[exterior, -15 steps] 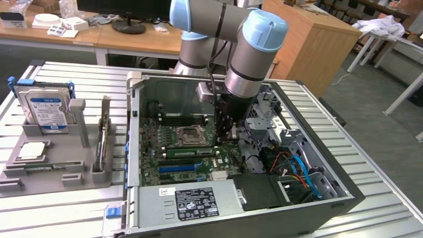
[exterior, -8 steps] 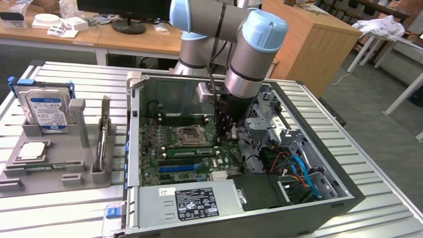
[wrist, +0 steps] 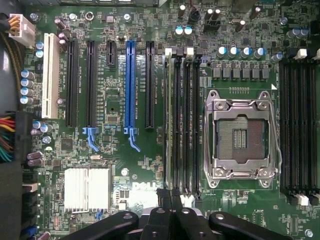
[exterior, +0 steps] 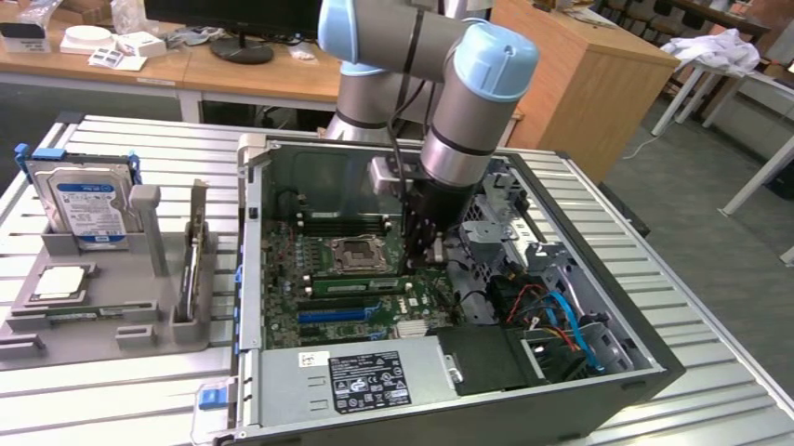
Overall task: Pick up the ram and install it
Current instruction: 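Press down the ram until it locks into place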
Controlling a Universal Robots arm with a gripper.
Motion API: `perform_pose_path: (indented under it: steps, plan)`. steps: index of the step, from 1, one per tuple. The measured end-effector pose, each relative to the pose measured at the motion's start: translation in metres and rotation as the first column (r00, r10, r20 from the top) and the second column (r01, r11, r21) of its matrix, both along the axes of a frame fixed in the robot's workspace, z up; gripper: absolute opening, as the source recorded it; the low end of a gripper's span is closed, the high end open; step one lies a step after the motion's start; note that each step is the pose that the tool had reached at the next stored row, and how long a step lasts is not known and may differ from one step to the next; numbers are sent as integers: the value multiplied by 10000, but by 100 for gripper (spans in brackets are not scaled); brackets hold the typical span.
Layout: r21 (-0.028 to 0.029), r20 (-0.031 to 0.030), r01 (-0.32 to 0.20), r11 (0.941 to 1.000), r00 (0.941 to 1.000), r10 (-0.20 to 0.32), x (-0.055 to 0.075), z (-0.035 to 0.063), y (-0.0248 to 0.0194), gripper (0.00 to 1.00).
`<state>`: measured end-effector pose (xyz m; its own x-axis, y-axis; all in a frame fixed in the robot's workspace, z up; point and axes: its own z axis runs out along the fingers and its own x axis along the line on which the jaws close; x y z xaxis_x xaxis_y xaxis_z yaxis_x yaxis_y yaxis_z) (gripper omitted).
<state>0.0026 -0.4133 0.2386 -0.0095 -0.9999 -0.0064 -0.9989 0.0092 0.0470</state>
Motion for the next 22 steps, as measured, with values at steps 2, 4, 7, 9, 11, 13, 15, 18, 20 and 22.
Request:
perform_pose_path:
  steps: [2, 4, 7, 9, 11, 13, 15, 18, 20, 22]
  plan:
    - [-2, -1, 0, 10000, 10000, 0, 0, -7, 0, 11]
    - [-5, -1, 1, 10000, 10000, -1, 0, -6, -1, 11]
    - [-1, -1, 2, 10000, 10000, -2, 3, -10, 0, 11]
    - [-2, 0, 0, 10000, 10000, 0, 12, -13, 0, 11]
    - [-3, -1, 0, 10000, 10000, 0, 18, -15, 0, 11]
    - [-3, -1, 2, 10000, 10000, -2, 18, -15, 0, 11]
    - [-2, 0, 1, 10000, 10000, -1, 18, -15, 0, 11]
    - [2, 1, 0, 10000, 10000, 0, 19, -33, 0, 11]
    - [-4, -1, 0, 10000, 10000, 0, 19, -33, 0, 11]
    - [-4, -1, 0, 10000, 10000, 0, 19, -33, 0, 11]
